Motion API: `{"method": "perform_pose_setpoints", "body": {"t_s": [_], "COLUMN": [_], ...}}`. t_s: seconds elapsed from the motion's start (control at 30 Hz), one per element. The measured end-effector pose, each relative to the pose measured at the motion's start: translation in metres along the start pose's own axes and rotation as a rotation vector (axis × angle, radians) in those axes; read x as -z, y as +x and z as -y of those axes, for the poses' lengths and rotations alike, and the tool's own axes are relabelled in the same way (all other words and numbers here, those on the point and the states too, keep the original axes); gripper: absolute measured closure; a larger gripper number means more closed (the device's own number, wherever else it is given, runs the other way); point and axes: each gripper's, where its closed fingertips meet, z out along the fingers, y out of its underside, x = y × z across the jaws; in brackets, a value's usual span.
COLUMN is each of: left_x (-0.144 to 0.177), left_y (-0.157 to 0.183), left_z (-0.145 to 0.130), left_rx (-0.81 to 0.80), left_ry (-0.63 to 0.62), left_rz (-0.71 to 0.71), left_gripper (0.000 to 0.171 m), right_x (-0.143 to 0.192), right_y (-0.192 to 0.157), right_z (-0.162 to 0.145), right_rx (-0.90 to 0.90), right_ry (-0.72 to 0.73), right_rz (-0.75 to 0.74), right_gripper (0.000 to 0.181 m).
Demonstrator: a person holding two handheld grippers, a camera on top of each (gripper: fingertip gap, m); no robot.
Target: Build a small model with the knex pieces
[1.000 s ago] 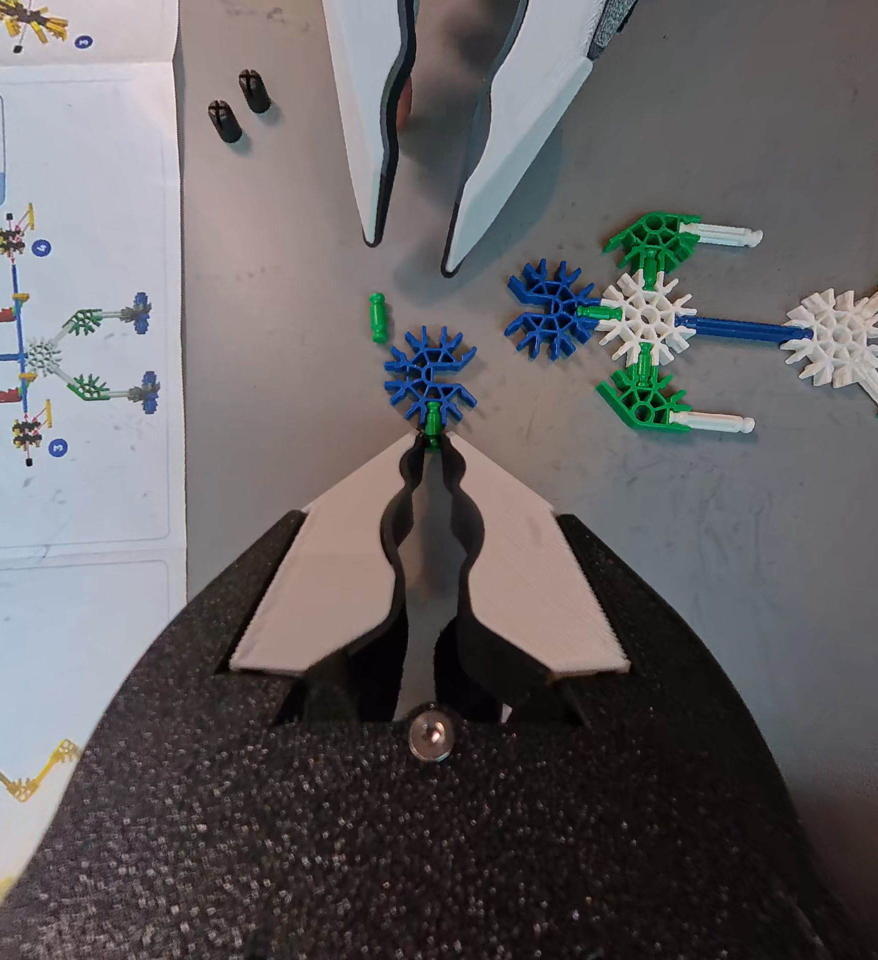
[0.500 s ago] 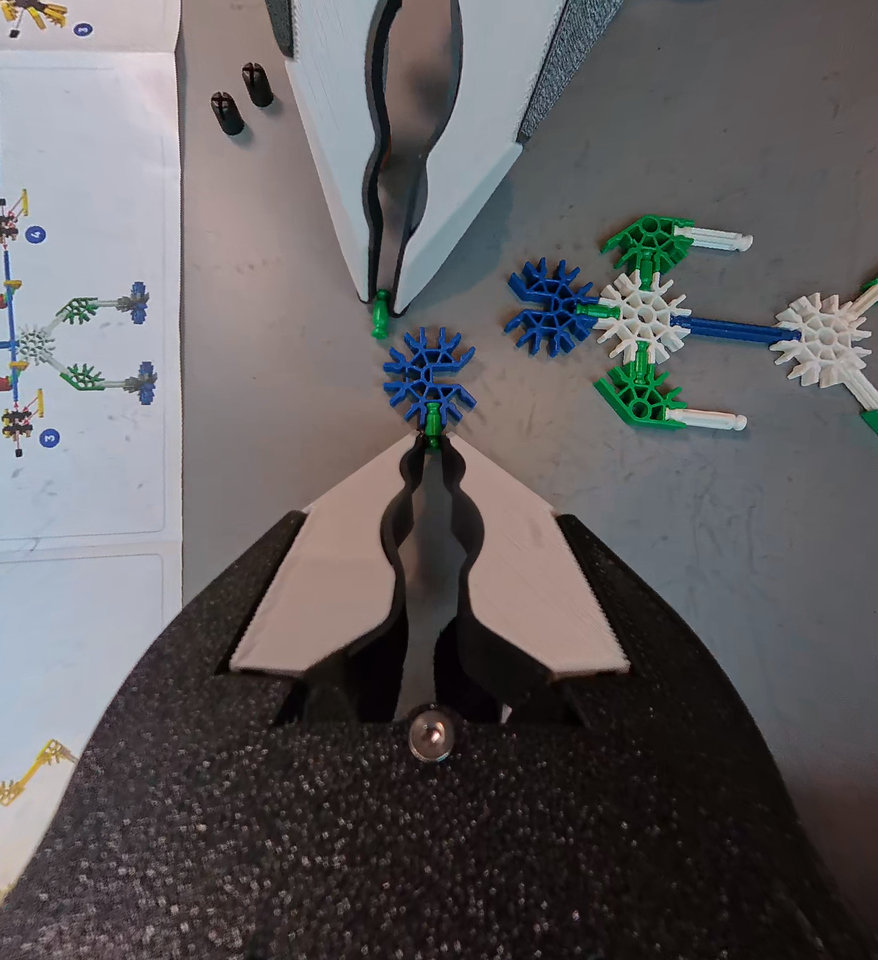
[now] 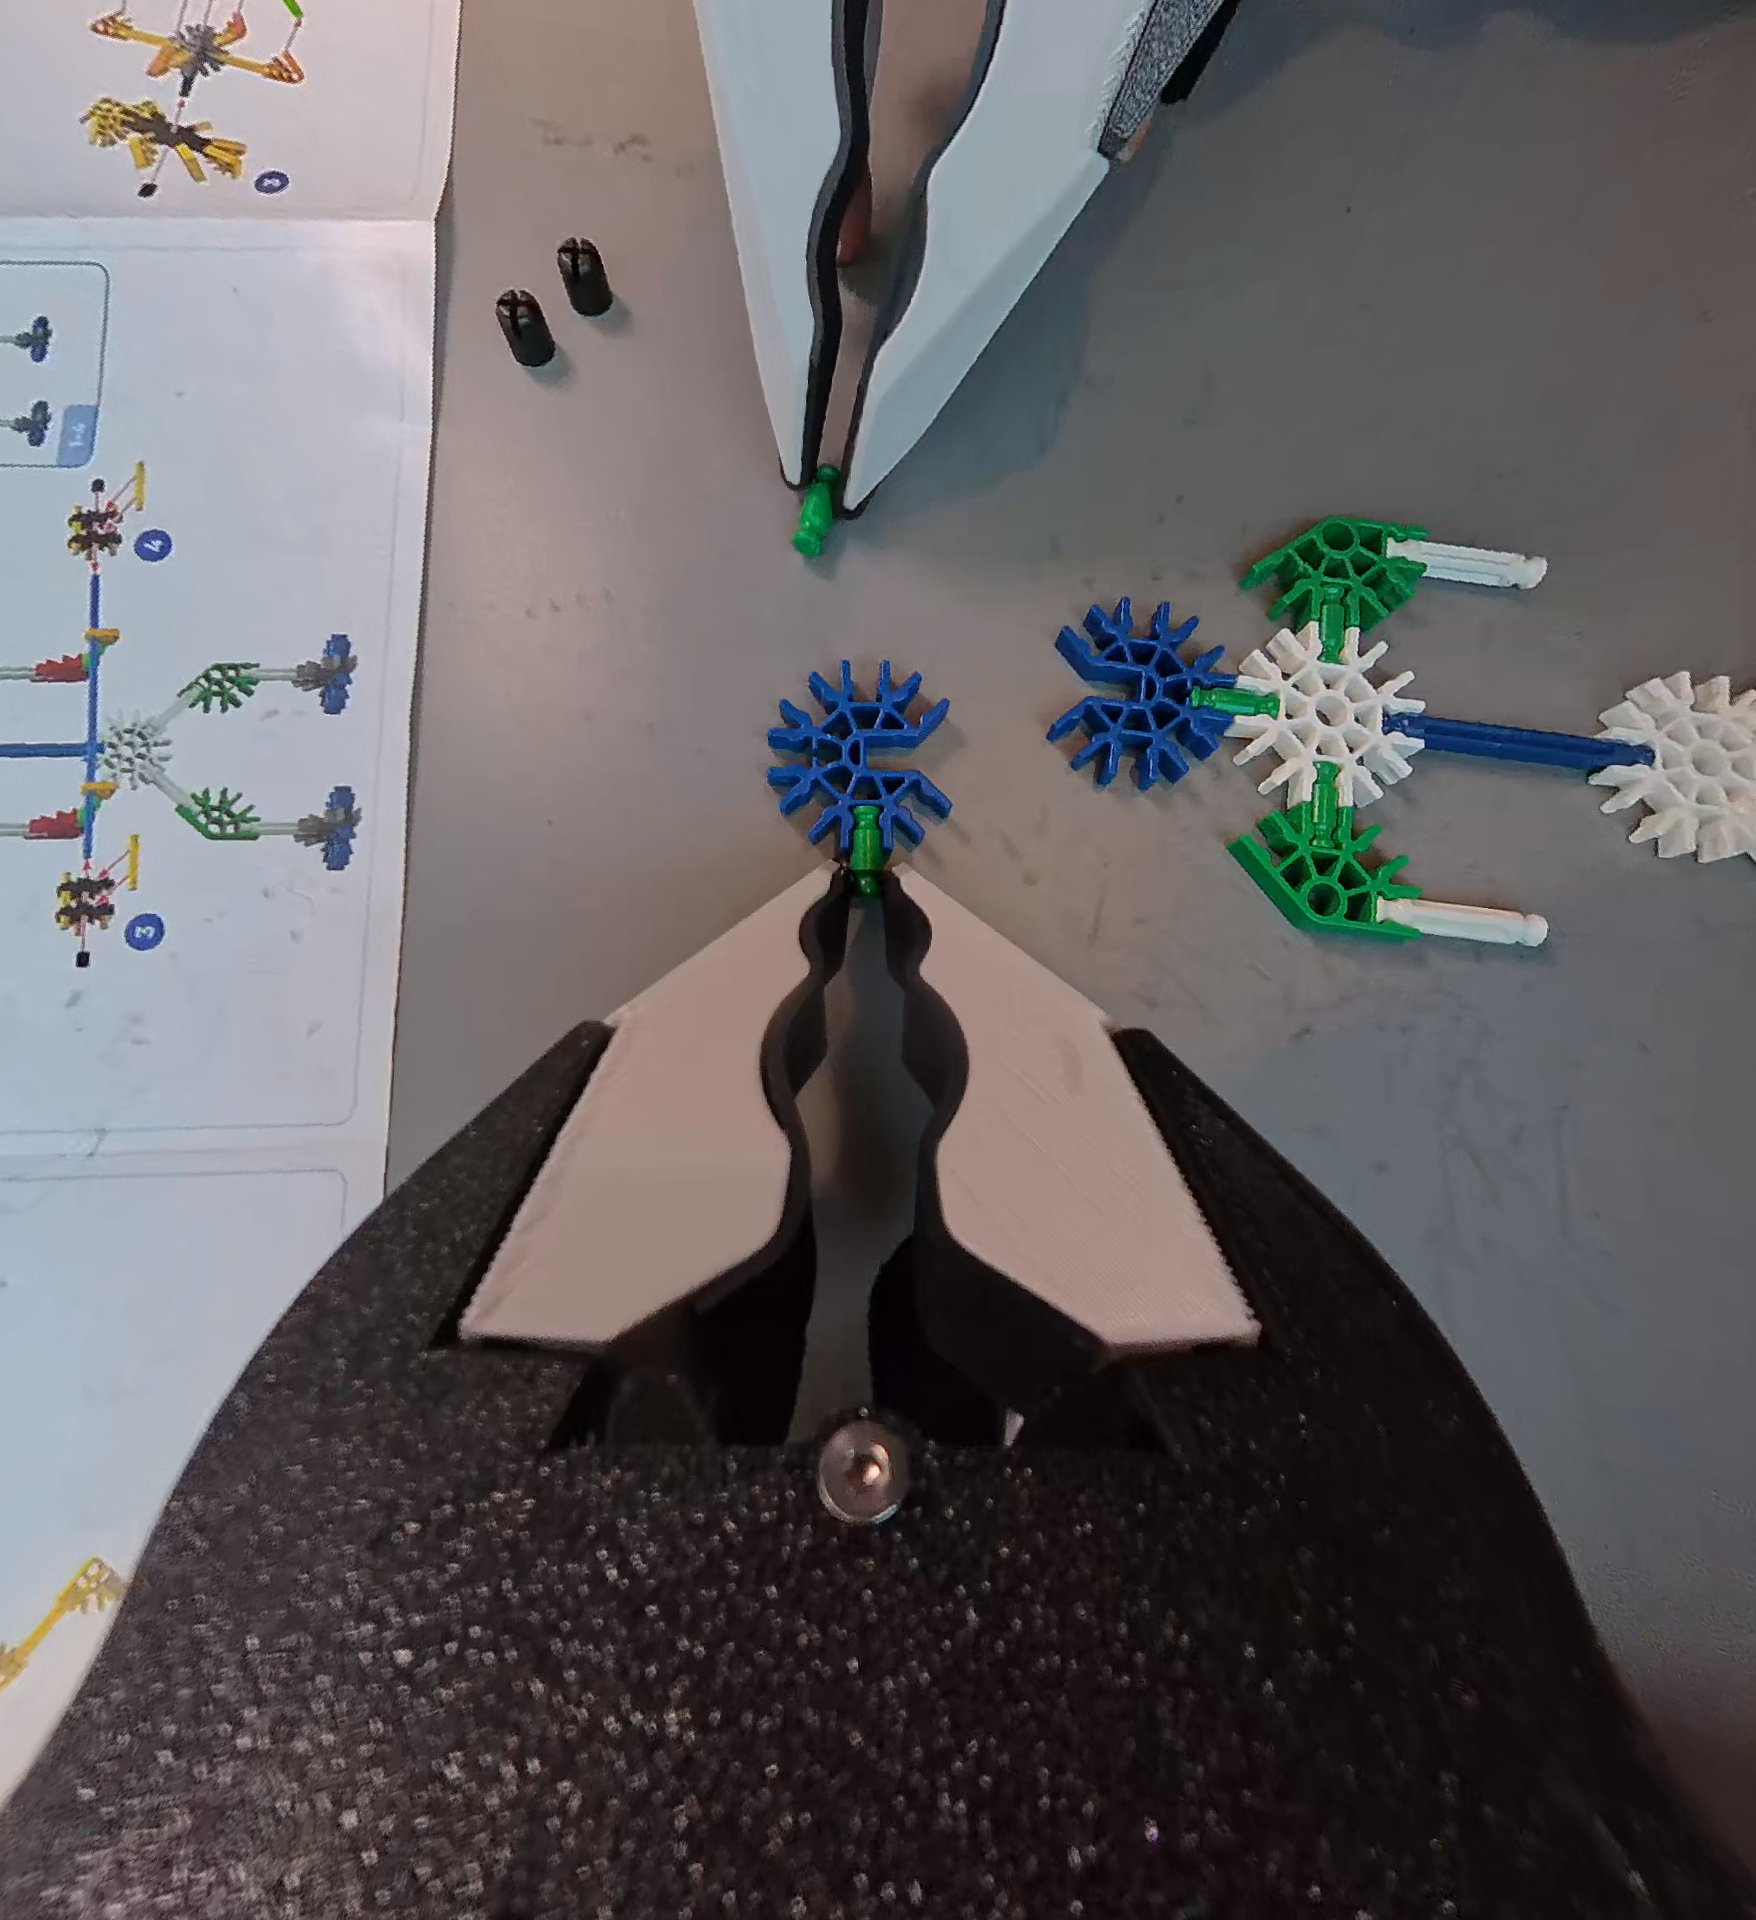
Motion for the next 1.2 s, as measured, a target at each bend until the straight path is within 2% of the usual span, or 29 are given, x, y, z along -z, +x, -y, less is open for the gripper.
{"method": "perform_pose_setpoints", "body": {"t_s": [0.7, 0.9, 1.03, 1.2], "left_x": [-0.004, 0.001, 0.017, 0.035], "left_y": [-0.001, 0.004, -0.001, 0.013], "left_z": [0.004, 0.008, 0.03, 0.09], "left_rx": [0.042, 0.04, 0.064, 0.109], "left_ry": [0.058, 0.072, 0.196, 0.477], "left_rz": [-0.011, -0.046, -0.031, -0.073], "left_gripper": [0.167, 0.153, 0.153, 0.152], "right_x": [0.005, 0.007, 0.022, 0.061], "right_y": [-0.002, -0.002, -0.006, -0.021], "right_z": [-0.007, -0.005, 0.026, 0.084], "right_rx": [0.038, 0.045, 0.041, -0.067], "right_ry": [0.014, 0.039, 0.232, 0.642], "right_rz": [-0.019, -0.017, 0.001, 0.118], "right_gripper": [0.177, 0.177, 0.177, 0.177]}}
